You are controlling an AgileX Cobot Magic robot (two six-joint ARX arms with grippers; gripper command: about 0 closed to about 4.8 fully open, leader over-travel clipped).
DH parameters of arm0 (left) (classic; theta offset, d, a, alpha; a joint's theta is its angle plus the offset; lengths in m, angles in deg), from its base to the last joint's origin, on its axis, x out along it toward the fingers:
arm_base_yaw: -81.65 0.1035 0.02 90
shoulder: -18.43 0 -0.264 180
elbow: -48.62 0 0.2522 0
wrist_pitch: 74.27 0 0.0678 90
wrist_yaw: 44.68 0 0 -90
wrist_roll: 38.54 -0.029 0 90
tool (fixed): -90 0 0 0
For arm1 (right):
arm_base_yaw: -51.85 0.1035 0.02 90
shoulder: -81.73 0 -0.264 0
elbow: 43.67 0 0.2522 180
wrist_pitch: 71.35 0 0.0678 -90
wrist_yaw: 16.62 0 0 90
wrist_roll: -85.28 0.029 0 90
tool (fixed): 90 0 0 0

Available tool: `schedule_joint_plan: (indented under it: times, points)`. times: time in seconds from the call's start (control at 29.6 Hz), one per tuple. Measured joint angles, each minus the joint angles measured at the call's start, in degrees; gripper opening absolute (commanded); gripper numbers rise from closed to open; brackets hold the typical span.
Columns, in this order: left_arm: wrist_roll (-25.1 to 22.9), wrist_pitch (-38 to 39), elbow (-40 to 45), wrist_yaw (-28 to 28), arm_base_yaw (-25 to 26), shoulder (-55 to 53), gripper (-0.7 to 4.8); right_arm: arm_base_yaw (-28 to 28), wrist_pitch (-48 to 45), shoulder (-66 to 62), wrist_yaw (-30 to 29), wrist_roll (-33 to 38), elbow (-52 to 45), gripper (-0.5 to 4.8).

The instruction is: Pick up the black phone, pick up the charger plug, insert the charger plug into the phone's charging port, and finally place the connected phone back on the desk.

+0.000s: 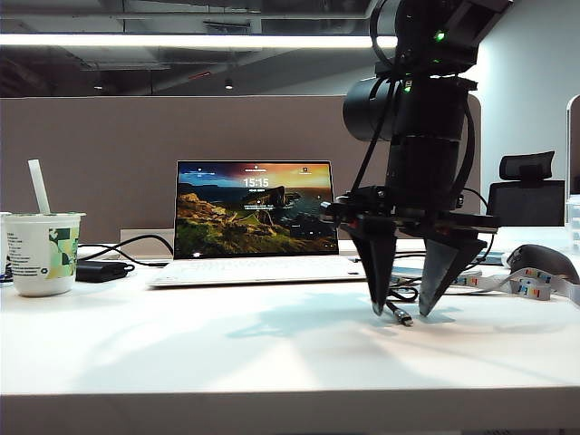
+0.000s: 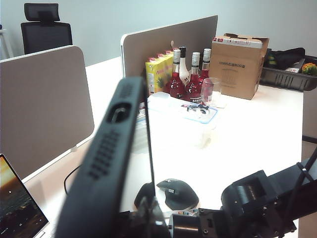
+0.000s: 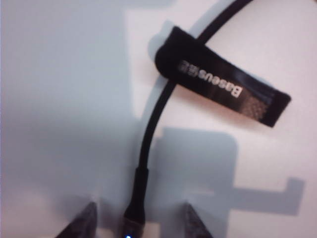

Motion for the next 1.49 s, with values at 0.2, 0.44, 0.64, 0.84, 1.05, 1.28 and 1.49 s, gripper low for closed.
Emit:
schedule_joint_plan:
  times: [0.2, 0.44, 0.64, 0.84, 1.05, 1.28, 1.49]
  points:
    - [0.0, 0.0, 0.0, 0.0, 0.0, 0.0, -0.06, 0.0, 0.8, -0.3, 0.2, 0.0, 0.3, 2.39]
    - [0.0, 0.0, 0.0, 0.0, 0.0, 0.0, -0.06, 0.6, 1.4, -0.9, 1.2, -0.2, 0.7, 2.39]
    - [0.0, 0.0, 0.0, 0.0, 0.0, 0.0, -0.06, 1.5, 1.5, -1.1, 2.6, -0.2, 0.8, 1.00]
    - [0.0, 0.0, 0.0, 0.0, 0.0, 0.2, -0.06, 1.6, 2.0, -1.1, 2.4, -0.2, 0.8, 0.04]
    - [0.0, 0.0, 0.0, 0.0, 0.0, 0.3, -0.06, 1.6, 1.9, -1.0, 1.6, -0.2, 1.0, -0.01]
    - [0.0, 0.0, 0.0, 0.0, 0.0, 0.3, -0.06, 1.6, 1.9, -1.0, 0.2, -1.2, 1.0, -0.01]
    - [0.0, 0.0, 0.0, 0.0, 0.0, 0.4, -0.06, 1.6, 2.1, 0.0, -2.4, -1.6, 0.2, -0.01]
